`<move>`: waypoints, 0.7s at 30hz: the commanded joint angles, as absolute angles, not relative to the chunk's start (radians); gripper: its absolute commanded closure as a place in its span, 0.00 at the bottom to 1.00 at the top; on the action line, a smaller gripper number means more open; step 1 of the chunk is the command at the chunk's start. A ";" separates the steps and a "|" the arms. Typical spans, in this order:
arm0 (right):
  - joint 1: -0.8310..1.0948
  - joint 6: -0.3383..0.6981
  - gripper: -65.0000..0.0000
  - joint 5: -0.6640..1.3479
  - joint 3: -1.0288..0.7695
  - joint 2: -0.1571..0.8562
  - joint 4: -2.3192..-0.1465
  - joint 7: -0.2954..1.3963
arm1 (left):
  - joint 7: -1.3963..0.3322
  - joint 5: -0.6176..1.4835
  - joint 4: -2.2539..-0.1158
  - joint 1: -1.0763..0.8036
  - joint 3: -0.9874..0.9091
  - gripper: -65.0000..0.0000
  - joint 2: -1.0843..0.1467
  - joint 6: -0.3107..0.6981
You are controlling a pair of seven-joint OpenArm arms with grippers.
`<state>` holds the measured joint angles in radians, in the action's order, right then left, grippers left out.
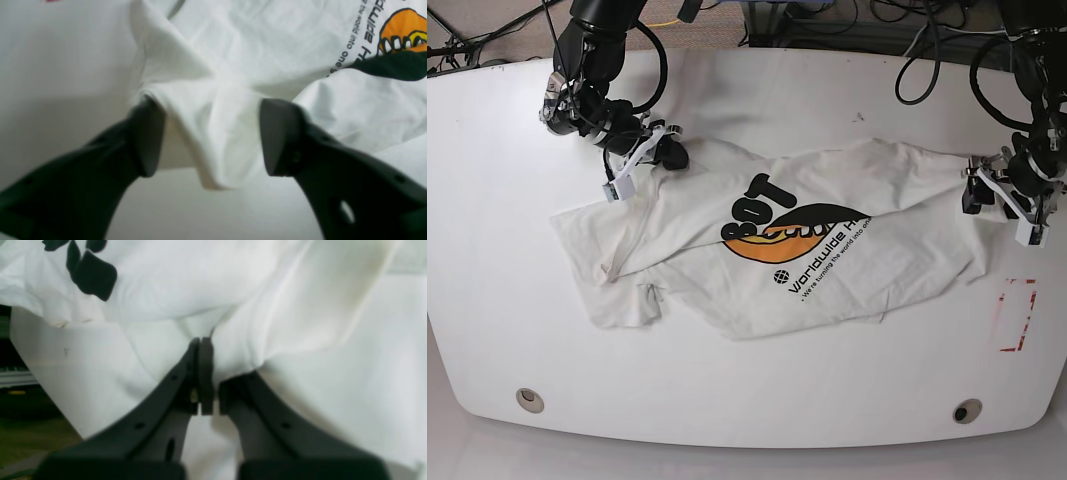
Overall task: Fold the T-shirt properly
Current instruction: 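Grasp the shirt corner with the right gripper and tug it outward, then release the left gripper and reposition it onto the shirt's sleeve edge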
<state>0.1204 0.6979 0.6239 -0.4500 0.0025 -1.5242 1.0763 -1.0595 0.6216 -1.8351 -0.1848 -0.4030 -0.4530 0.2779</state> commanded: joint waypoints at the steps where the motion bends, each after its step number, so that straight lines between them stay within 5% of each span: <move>1: 0.116 0.698 1.00 0.624 -0.455 0.019 -1.544 1.070 | -1.041 0.633 -1.860 -0.209 -0.412 0.26 -0.481 0.280; 8: 0.128 0.698 1.00 0.624 -0.455 0.045 -1.546 1.070 | -1.041 0.630 -1.871 -0.334 -0.432 0.26 -0.527 0.507; 14: 0.124 0.698 1.00 0.624 -0.455 0.050 -1.546 1.070 | -1.041 0.633 -1.840 -0.389 -0.680 0.26 -0.519 0.657; 21: 0.122 0.698 1.00 0.624 -0.455 0.050 -1.544 1.070 | -1.040 0.636 -1.721 -0.302 -0.840 0.26 -0.490 0.698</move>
<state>0.1322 0.6971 0.6285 -0.4519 0.0418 -1.5299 1.0691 -1.0580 0.6258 -1.7424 -0.3321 -0.8162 -0.4900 0.6971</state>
